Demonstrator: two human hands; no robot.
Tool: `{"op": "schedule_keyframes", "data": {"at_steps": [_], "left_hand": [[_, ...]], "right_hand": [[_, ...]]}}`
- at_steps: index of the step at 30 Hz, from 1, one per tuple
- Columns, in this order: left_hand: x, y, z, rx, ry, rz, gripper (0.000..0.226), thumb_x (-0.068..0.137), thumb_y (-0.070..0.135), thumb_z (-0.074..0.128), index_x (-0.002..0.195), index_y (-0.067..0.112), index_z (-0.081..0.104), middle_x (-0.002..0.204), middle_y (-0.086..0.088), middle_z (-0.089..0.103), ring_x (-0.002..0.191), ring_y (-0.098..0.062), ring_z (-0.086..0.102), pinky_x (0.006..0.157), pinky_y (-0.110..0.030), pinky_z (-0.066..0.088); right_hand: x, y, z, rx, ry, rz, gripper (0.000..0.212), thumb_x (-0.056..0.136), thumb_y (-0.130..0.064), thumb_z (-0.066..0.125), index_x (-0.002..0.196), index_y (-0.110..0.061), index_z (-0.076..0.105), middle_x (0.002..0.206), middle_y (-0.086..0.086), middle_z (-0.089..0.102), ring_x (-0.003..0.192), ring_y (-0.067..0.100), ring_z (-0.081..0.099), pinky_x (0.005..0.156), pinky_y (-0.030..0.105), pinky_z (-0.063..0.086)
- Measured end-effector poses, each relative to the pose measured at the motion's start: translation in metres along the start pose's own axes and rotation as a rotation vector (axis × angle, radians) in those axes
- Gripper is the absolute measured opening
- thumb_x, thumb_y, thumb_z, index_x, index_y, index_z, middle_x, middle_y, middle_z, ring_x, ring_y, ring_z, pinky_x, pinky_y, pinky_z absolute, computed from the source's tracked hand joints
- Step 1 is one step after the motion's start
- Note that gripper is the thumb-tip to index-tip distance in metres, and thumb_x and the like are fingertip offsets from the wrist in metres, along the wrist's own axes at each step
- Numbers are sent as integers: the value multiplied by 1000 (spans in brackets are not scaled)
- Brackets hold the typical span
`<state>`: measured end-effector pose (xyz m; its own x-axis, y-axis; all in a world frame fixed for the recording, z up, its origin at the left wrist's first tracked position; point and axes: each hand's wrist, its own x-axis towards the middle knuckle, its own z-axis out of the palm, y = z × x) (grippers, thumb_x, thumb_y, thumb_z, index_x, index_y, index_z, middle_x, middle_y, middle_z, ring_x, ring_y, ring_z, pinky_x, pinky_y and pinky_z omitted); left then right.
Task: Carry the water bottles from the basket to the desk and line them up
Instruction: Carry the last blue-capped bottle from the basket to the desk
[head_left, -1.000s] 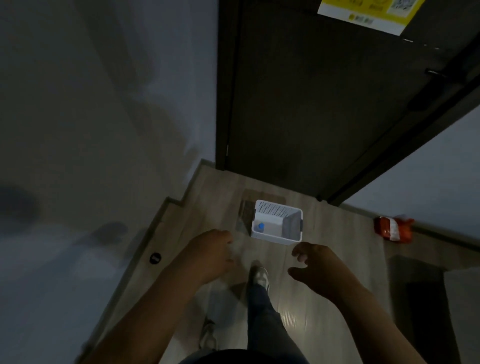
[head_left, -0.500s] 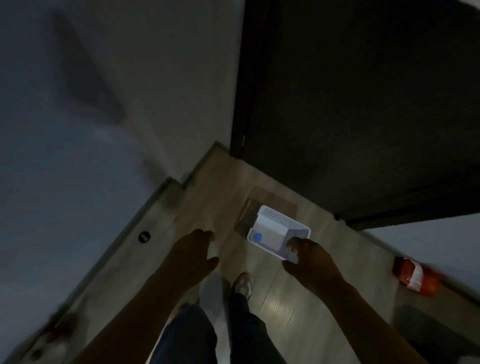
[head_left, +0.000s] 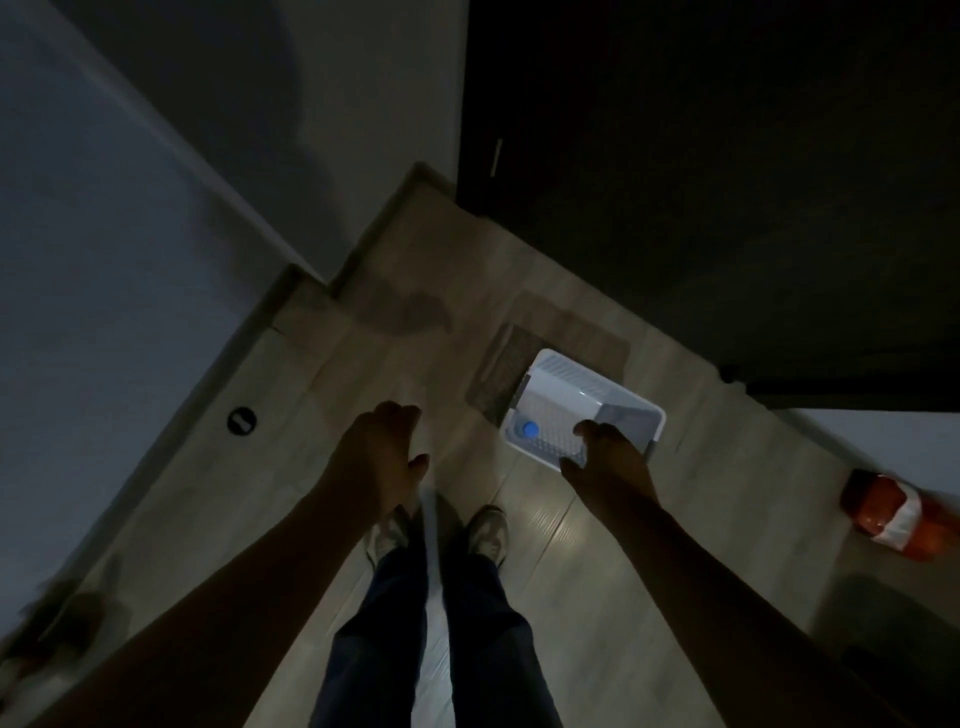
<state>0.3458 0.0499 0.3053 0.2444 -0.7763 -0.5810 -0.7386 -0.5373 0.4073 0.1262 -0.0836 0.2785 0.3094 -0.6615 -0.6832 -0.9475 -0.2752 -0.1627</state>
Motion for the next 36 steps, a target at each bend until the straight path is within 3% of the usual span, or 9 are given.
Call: {"op": "schedule_keyframes", "data": {"at_steps": [3,8,19,29,33,36], "left_hand": [[45,-22,35,47,-72,-12,63,92,37,55,145,12,32,145,-10,40,127,-24,44,107,-32,37],[103,-58,97,104,-119,4,62,93,38,53,146,14,30,146,-9,38,127,-25,43,105,-32,35],[176,-111,196,130,-165,58,53,91,34,57,136,12,42,129,-10,49,111,-23,53,93,-31,44],[195,-122,208,140,-178,70,46,93,31,53,133,10,44,129,-10,49,112,-23,53,96,-32,44],[180,-115,188,139,-202,61,46,92,32,54,132,11,44,127,-9,50,109,-22,54,94,-32,46],[158,-103,165,113,-213,41,46,91,33,57,131,12,45,126,-7,51,110,-20,54,95,-32,47]], "right_hand": [[44,9,42,-23,13,40,47,91,-29,58,132,-13,42,134,9,48,126,23,46,105,37,42],[107,25,113,-19,35,88,43,90,-27,59,129,-13,46,127,9,53,118,23,51,101,36,44],[203,48,217,-41,77,80,45,90,-25,61,130,-11,44,122,9,52,105,18,57,90,29,50],[233,55,236,91,101,138,39,85,-18,67,119,-10,50,120,10,53,107,23,56,92,32,46],[212,50,222,80,136,149,45,82,-24,70,119,-9,49,117,11,52,104,24,56,83,30,44],[187,45,198,130,133,186,39,82,-24,67,114,-8,51,114,14,53,99,31,55,78,36,44]]}}
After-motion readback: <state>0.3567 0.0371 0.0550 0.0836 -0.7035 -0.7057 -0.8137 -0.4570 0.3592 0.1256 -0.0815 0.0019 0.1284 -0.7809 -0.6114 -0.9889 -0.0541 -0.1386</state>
